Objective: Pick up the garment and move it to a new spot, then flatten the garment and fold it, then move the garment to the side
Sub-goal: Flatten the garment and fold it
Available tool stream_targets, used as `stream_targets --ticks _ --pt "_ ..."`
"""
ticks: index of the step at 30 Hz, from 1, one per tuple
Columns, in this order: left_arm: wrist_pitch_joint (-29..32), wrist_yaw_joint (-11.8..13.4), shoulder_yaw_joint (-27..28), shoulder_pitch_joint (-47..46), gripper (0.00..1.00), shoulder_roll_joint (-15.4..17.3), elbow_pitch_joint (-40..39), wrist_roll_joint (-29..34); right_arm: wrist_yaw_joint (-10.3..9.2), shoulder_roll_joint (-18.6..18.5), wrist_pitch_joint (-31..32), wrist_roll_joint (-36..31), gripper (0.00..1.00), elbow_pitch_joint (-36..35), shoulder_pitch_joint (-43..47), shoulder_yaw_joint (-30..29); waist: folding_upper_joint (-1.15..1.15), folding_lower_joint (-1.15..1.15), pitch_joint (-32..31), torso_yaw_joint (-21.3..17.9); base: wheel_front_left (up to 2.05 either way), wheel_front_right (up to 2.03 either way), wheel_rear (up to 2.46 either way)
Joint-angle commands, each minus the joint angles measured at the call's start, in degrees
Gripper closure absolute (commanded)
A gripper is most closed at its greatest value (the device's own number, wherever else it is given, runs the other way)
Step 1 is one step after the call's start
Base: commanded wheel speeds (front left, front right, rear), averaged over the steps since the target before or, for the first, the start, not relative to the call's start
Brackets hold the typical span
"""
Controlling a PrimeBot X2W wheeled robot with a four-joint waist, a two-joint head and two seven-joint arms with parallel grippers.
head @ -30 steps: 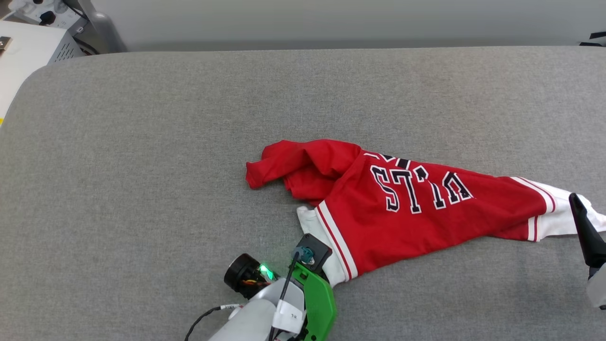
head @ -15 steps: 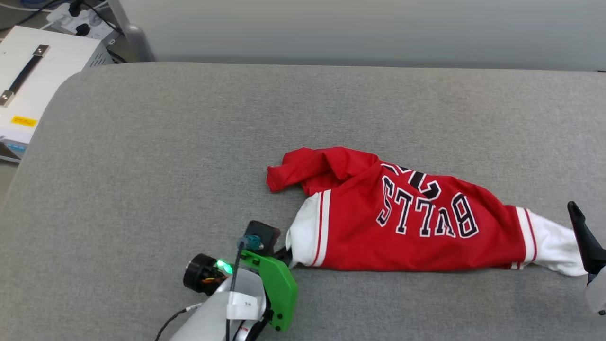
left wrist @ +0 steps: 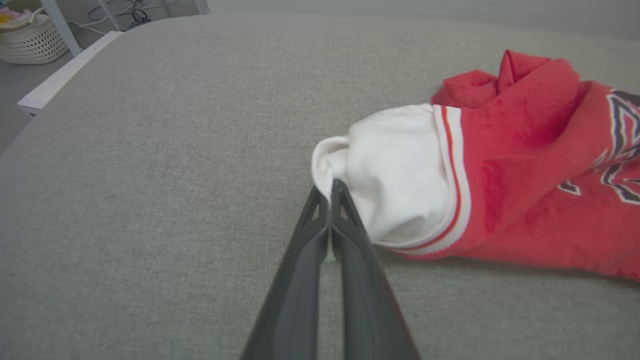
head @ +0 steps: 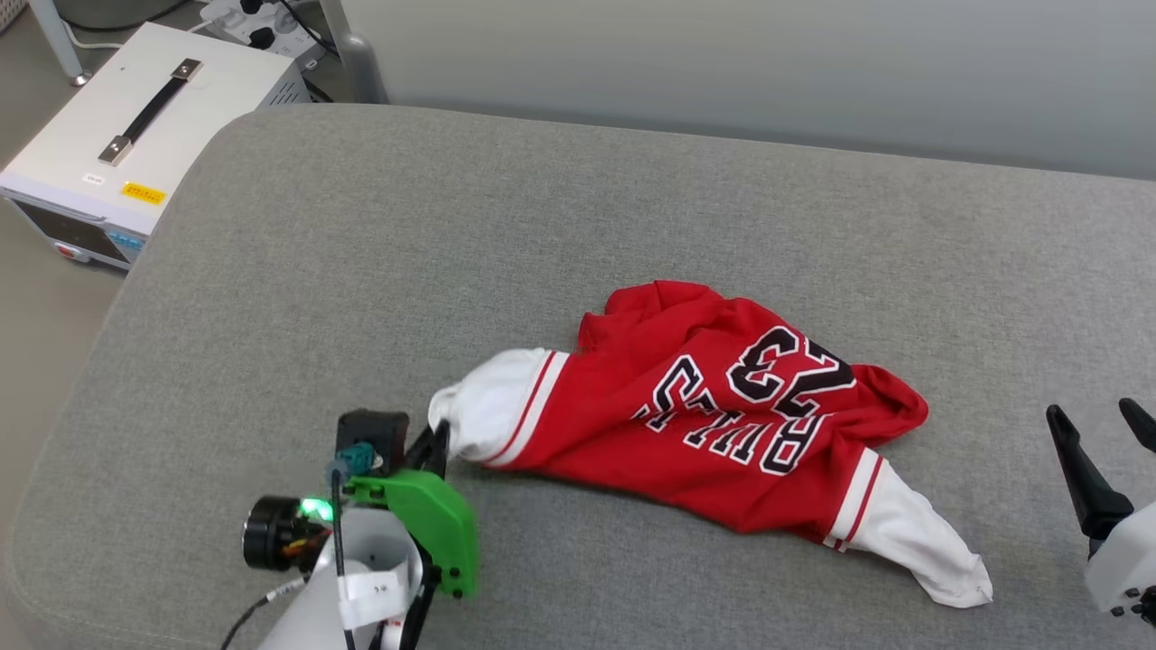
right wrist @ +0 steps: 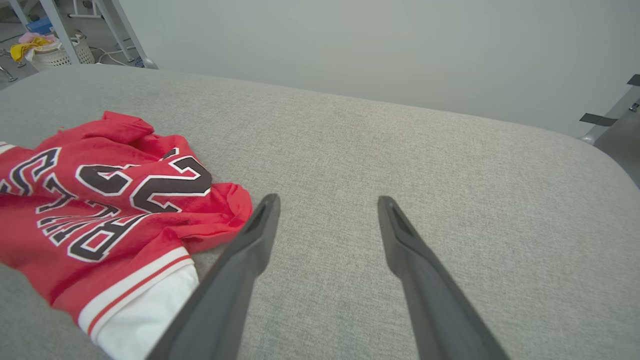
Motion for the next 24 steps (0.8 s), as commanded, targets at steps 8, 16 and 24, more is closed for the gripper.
stream_targets --ticks 8,16,24 --pt "8.8 -2.2 -4.0 3.6 0.0 -0.1 4.9 -2.4 -0.04 -0.4 0.0 0.9 0.0 1.1 0.3 0.4 0.0 0.0 0.4 -0.1 0.0 0.0 0.0" --pt "2.8 -1.5 -1.8 2.2 0.0 0.9 0.9 -2.0 -0.04 -0.4 0.3 1.3 0.0 1.3 0.6 0.3 0.0 0.0 -0.6 0.2 0.0 0.0 0.0" --pt "13.7 -10.9 -2.7 -5.2 0.0 6.7 -4.1 -6.5 -0.04 -0.3 0.7 1.3 0.0 0.9 -0.6 1.3 0.0 0.0 1.6 -2.7 0.0 0.0 0.0"
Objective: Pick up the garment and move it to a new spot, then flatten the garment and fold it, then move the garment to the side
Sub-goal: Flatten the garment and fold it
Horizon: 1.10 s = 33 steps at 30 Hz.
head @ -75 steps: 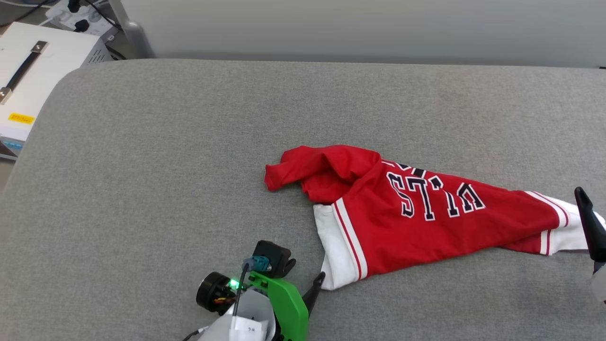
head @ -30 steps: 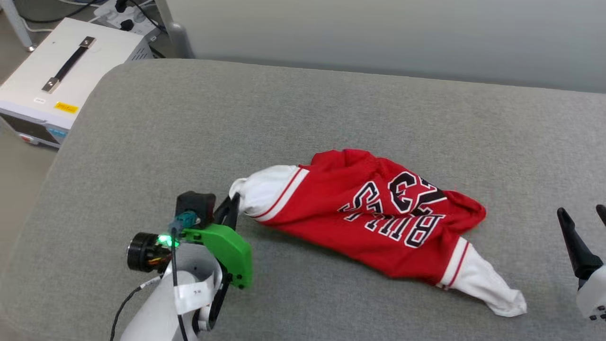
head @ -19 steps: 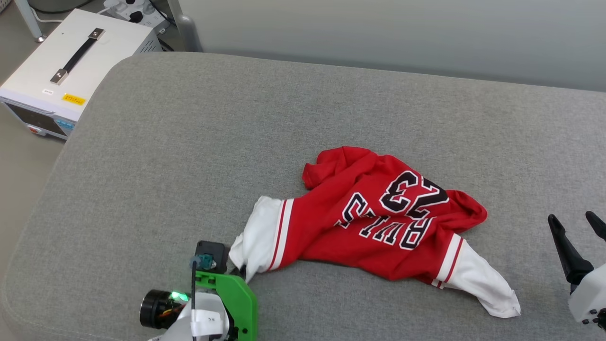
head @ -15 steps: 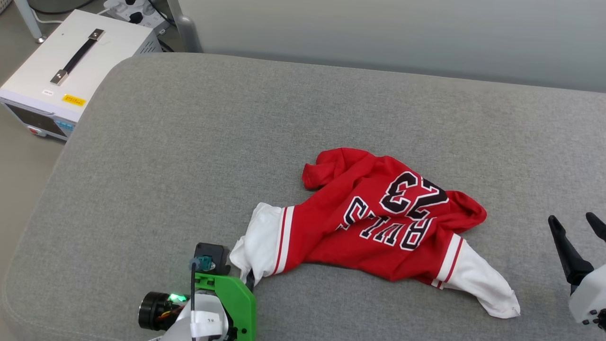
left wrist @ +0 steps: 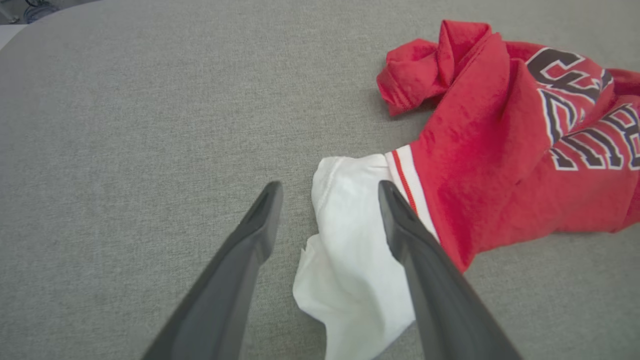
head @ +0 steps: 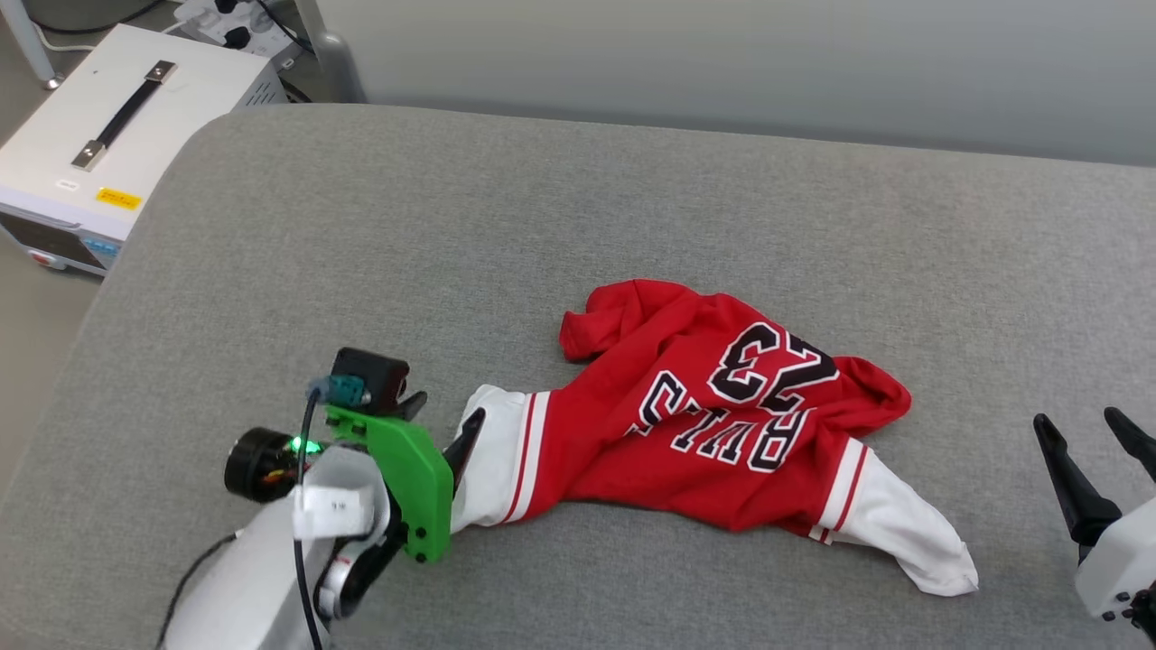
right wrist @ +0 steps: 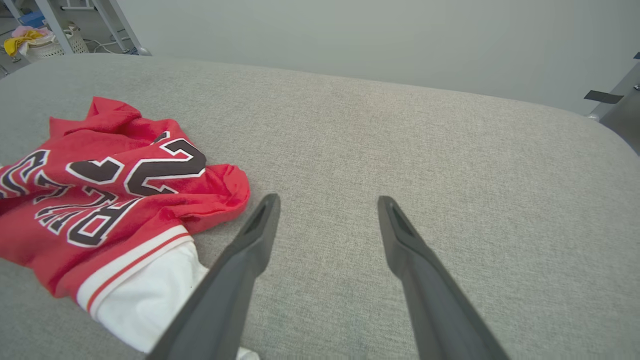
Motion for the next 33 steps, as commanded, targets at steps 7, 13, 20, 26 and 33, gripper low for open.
stream_targets --ticks 7,13,20,26,33 --pt "15.5 -5.1 -3.6 -8.5 0.0 4.0 2.4 -5.7 -0.04 -0.2 -0.1 0.3 0.0 0.0 -2.4 0.7 0.0 0.0 4.6 -4.4 0.0 0.0 0.0" --pt "18.6 -5.9 -10.5 -12.2 0.0 7.0 6.5 -6.8 -0.04 0.1 -1.1 0.2 0.0 0.9 -4.0 1.5 0.0 0.0 8.7 -7.4 0.0 0.0 0.0" --pt "16.0 -5.9 -15.0 -12.3 1.0 6.7 10.6 -5.8 -0.04 0.1 -1.6 0.1 0.0 1.3 -4.3 1.6 0.0 0.0 9.9 -7.5 0.0 0.0 0.0" --pt "9.9 -5.9 -15.3 -14.1 1.0 6.1 12.3 -5.6 -0.04 0.0 -1.3 -0.2 0.0 1.8 -4.2 2.0 0.0 0.0 8.7 -6.5 0.0 0.0 0.0" --pt "4.7 -5.9 -11.2 -15.7 1.0 6.1 11.3 -8.9 -0.04 -0.2 -0.6 -0.1 0.0 2.1 -3.4 2.4 0.0 0.0 5.2 -5.6 0.0 0.0 0.0"
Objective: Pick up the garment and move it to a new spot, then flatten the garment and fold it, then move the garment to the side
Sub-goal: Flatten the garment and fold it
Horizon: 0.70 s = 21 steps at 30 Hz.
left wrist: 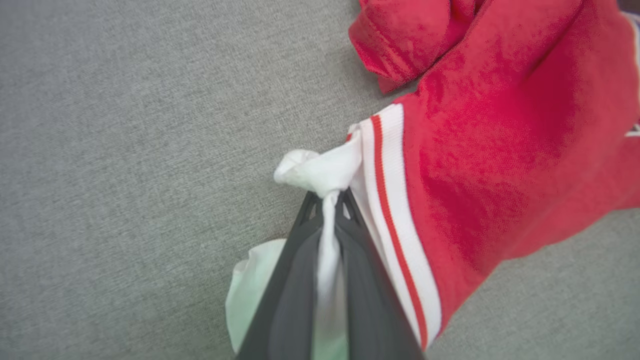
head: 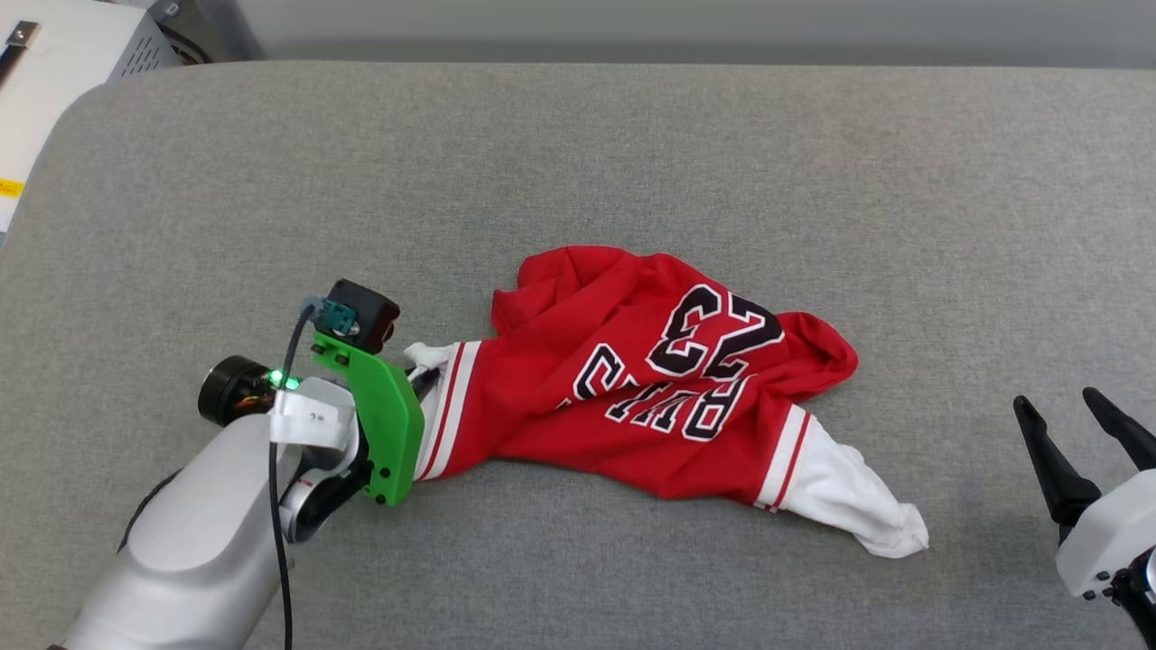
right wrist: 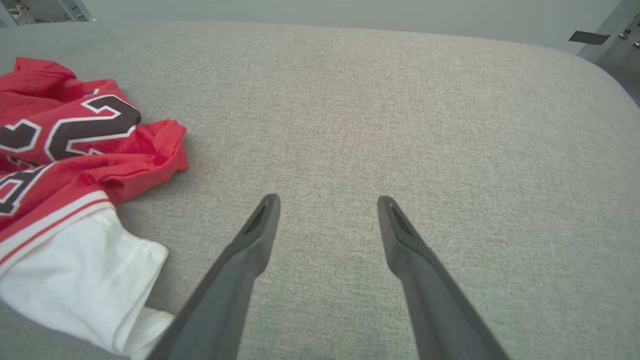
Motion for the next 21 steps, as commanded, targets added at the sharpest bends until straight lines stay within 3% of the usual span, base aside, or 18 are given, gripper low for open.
stream_targets --ticks 1,7,11,19,20,21 --pt "-0.4 -0.1 1.0 -1.2 1.0 0.3 -0.7 -1.2 -0.04 -0.2 0.0 0.0 0.0 0.0 -0.1 0.1 0.0 0.0 -1.6 0.5 0.0 0.0 0.0" --pt "3.9 0.4 3.7 -0.5 1.0 2.6 -6.7 -6.1 -0.04 0.1 0.2 0.2 0.0 -0.6 0.2 0.2 0.0 0.0 -1.9 0.0 0.0 0.0 0.0" --pt "8.1 2.0 4.6 -1.1 1.0 5.0 -10.0 -7.3 -0.04 0.3 0.0 0.3 0.0 -0.9 -0.3 0.6 0.0 0.0 -0.4 -0.9 0.0 0.0 0.0" --pt "12.6 5.1 5.9 -5.8 0.97 4.7 -2.2 -8.6 -0.04 0.7 -0.4 0.3 0.0 -0.2 -3.4 3.1 0.0 0.0 2.5 -3.5 0.0 0.0 0.0" --pt "12.6 5.2 5.8 -6.3 0.53 4.5 -0.8 -8.3 -0.04 0.7 -0.4 0.3 0.0 0.0 -3.7 3.3 0.0 0.0 2.7 -3.7 0.0 0.0 0.0" --pt "12.1 5.3 5.5 -6.9 0.0 4.5 0.9 -7.5 -0.04 0.7 -0.5 0.4 0.0 0.2 -4.1 3.7 0.0 0.0 2.9 -4.0 0.0 0.0 0.0"
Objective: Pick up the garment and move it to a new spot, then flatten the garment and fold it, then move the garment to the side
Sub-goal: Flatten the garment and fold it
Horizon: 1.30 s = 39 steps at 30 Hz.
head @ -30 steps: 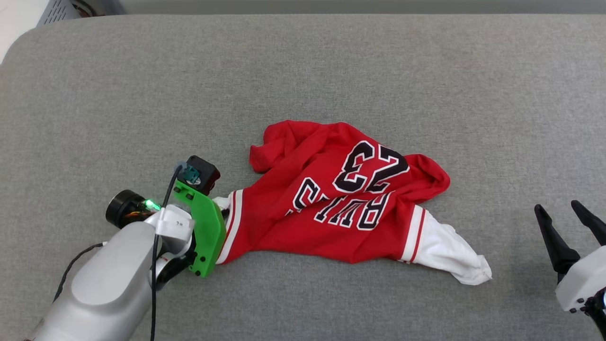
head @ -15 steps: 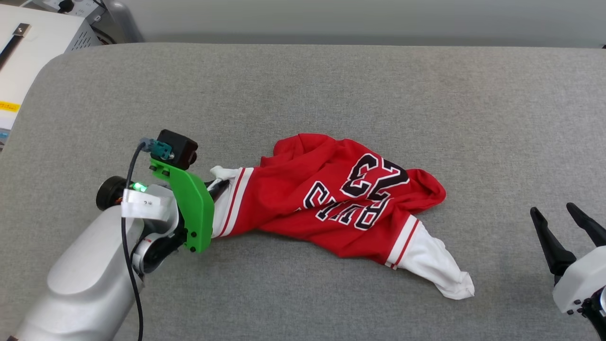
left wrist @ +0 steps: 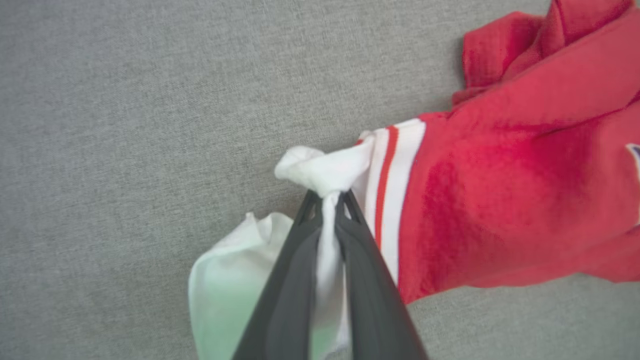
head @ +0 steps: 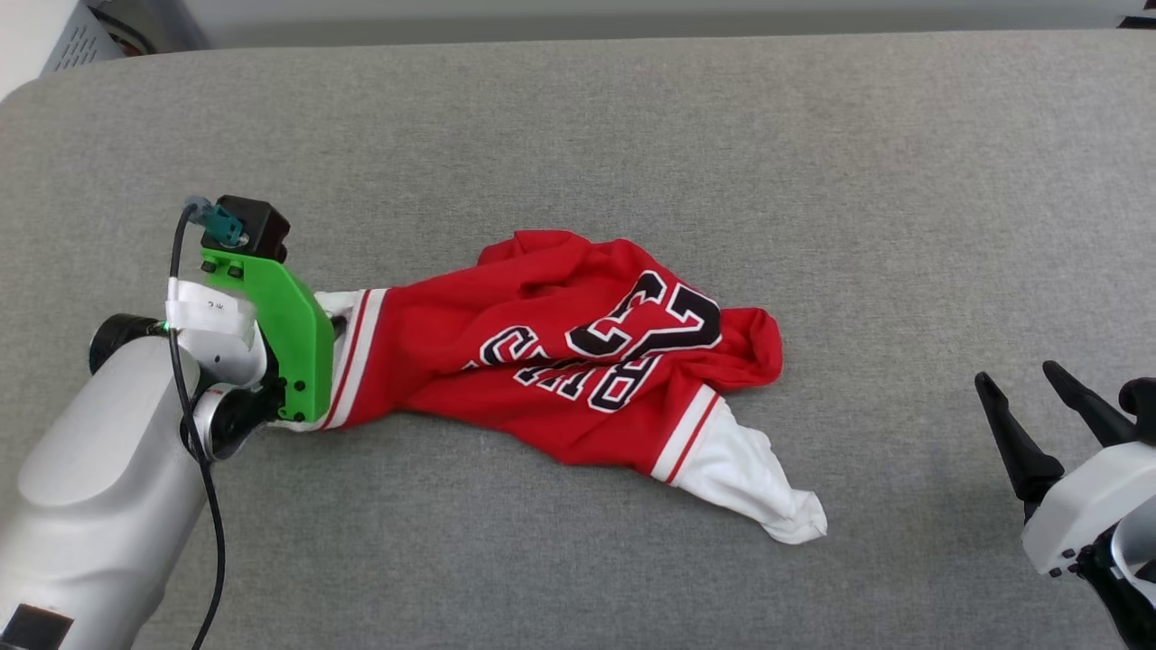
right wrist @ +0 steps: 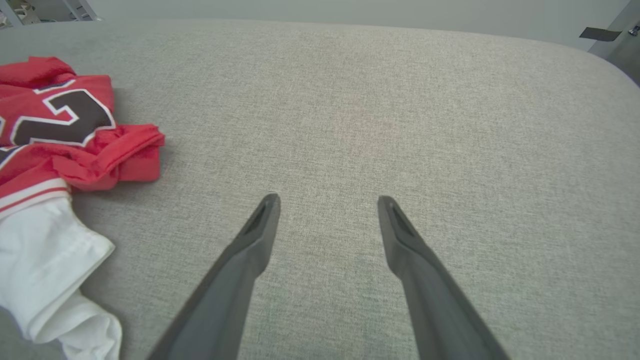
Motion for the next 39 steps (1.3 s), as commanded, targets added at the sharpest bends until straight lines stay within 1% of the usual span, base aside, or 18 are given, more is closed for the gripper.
stream_targets --ticks 1,5,11,13,16,18,20,22,25,26,30,34,39 --pt "-1.2 0.5 -0.2 -1.7 0.0 -0.3 1.9 1.3 -0.04 0.1 -0.5 0.4 0.0 0.4 -1.2 0.4 0.0 0.0 1.1 -1.2 0.0 0.0 0.0" --pt "-8.7 1.5 -1.0 -3.7 0.0 -1.0 6.3 6.0 -0.04 0.0 -0.7 0.5 0.0 1.2 -1.8 0.7 0.0 0.0 1.2 -1.3 0.0 0.0 0.0" --pt "-23.3 0.4 -1.8 -5.4 0.0 -2.6 9.6 10.9 -0.04 -0.7 -0.6 0.5 0.0 1.7 -1.4 0.3 0.0 0.0 -0.5 1.3 0.0 0.0 0.0" --pt "-28.6 -0.4 -1.9 -5.4 0.0 -3.1 9.4 11.9 -0.04 -1.0 -0.4 0.5 0.0 1.5 -1.3 0.2 0.0 0.0 -1.3 2.6 0.0 0.0 0.0" --pt "-37.1 -0.8 -2.0 -4.4 0.0 -3.6 7.9 13.6 -0.04 -1.8 0.3 0.6 0.0 1.0 -1.1 0.1 0.0 0.0 -2.8 4.7 0.0 0.0 0.0" --pt "-41.8 -0.2 -2.1 -3.1 0.0 -3.9 6.4 14.8 -0.04 -2.5 1.0 0.6 0.0 0.5 -0.9 0.2 0.0 0.0 -3.8 6.3 0.0 0.0 0.0" --pt "-45.1 0.7 -1.8 -1.1 0.0 -4.4 4.0 15.3 -0.04 -3.4 1.9 0.8 0.0 -0.2 -0.9 0.7 0.0 0.0 -4.7 7.9 0.0 0.0 0.0" --pt "-46.9 2.5 -1.1 1.9 0.0 -5.2 0.4 15.8 -0.04 -4.5 3.3 1.3 0.0 -1.2 -1.2 1.6 0.0 0.0 -5.5 9.8 0.0 0.0 0.0" --pt "-47.6 4.9 -0.3 6.5 0.0 -6.2 -5.1 17.0 -0.04 -6.1 5.8 2.1 0.0 -2.6 -2.3 3.4 0.0 0.0 -6.0 11.9 0.0 0.0 0.0" --pt "-47.7 6.1 0.5 8.9 0.0 -6.9 -8.1 17.5 -0.04 -6.9 7.3 2.7 0.0 -3.3 -3.1 4.5 0.0 0.0 -6.0 13.0 0.0 0.0 0.0" --pt "-47.7 8.4 1.9 16.2 0.0 -9.3 -16.0 19.9 -0.04 -9.5 13.1 4.8 0.0 -5.0 -6.6 8.6 0.0 0.0 -5.6 16.4 0.0 0.0 0.0" --pt "-47.7 9.0 3.0 21.0 0.0 -12.1 -19.7 20.8 -0.04 -11.6 19.9 7.8 0.0 -5.1 -11.3 13.4 0.0 0.0 -4.4 19.4 0.0 0.0 0.0" --pt "-47.7 7.5 3.5 23.0 0.0 -14.9 -19.8 22.4 -0.04 -13.3 27.6 11.4 0.0 -1.7 -16.6 18.9 0.0 0.0 -2.2 23.1 0.0 0.0 0.0"
